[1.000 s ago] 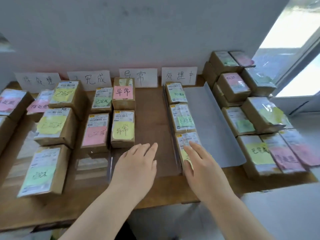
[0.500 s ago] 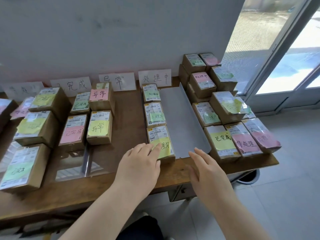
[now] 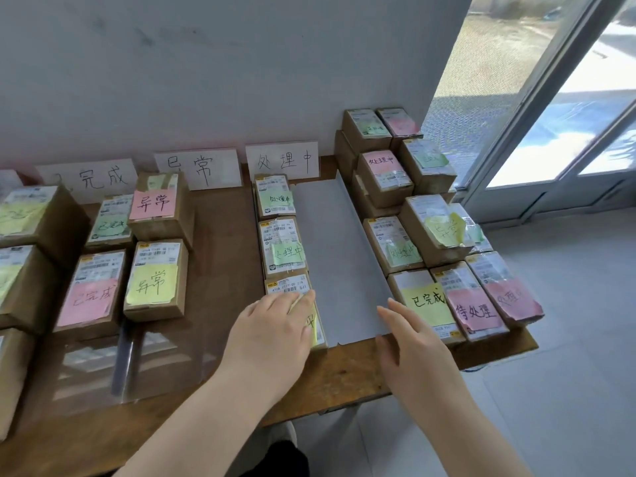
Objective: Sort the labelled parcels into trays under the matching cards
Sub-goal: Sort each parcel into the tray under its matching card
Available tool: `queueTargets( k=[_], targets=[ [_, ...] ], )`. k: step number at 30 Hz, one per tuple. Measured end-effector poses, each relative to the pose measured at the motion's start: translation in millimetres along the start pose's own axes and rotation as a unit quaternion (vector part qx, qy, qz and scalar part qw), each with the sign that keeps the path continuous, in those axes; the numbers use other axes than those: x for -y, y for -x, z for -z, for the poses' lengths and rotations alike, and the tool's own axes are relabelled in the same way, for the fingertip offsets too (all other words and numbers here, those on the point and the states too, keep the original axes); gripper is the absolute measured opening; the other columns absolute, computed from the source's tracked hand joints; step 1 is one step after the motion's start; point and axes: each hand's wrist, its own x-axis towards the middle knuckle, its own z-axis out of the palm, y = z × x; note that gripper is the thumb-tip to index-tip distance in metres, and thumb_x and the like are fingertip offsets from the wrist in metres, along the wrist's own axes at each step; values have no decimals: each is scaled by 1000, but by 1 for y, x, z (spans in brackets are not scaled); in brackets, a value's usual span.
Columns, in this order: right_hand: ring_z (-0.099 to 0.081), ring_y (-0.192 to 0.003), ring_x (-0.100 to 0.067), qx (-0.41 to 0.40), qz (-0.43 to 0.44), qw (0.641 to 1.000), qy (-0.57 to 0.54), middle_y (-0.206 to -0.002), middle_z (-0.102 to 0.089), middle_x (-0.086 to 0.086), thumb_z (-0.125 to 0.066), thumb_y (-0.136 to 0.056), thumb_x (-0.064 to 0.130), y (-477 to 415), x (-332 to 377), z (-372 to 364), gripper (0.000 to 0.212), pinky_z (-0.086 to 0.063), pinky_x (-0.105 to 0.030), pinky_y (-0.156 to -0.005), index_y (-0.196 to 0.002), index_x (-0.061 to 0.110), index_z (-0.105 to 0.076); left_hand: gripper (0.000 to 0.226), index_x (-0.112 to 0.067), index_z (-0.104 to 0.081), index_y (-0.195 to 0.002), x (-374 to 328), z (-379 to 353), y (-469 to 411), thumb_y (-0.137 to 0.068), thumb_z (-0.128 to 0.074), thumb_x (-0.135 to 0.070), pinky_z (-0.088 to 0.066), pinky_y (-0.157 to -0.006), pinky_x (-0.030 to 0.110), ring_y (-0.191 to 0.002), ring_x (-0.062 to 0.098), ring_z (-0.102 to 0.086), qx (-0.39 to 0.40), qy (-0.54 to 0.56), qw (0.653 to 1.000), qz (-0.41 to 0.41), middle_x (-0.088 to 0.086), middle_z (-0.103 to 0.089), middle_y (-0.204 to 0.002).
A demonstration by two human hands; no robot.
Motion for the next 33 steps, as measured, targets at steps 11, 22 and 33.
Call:
queueTargets(
  k=[11, 22, 33],
  targets=[
    [-57, -119, -25, -12, -73, 997, 3, -133, -56, -4, -68, -83, 8, -58, -24, 6, 45, -43, -28, -93, -128, 12, -59, 49, -17, -60, -127, 7, -23, -82, -80, -68, -31, -54, -84, 34, -105, 18, -65, 21, -6, 997, -72, 0, -68, -113],
    [-42, -131, -11, 13, -104, 993, -54, -144, -40, 11, -56, -93, 20, -106, -84, 42, 45, -32, -15, -97, -138, 23, -47, 59, -14, -69, -113, -31, -46, -125, -59, -87, -28, -59, -70, 35, -90, 19, -70, 19, -16, 998, -56, 0, -72, -99],
    [-41, -129, -13, 109, -84, 986, -89, -146, -41, 5, -52, -96, 25, -178, -210, 89, 49, -33, -24, -103, -143, 21, -39, 54, -29, -14, -151, -157, -75, -201, -101, -31, -37, -34, -108, 32, -140, 9, -22, 124, 85, 982, 113, -12, -25, -153]
  ],
)
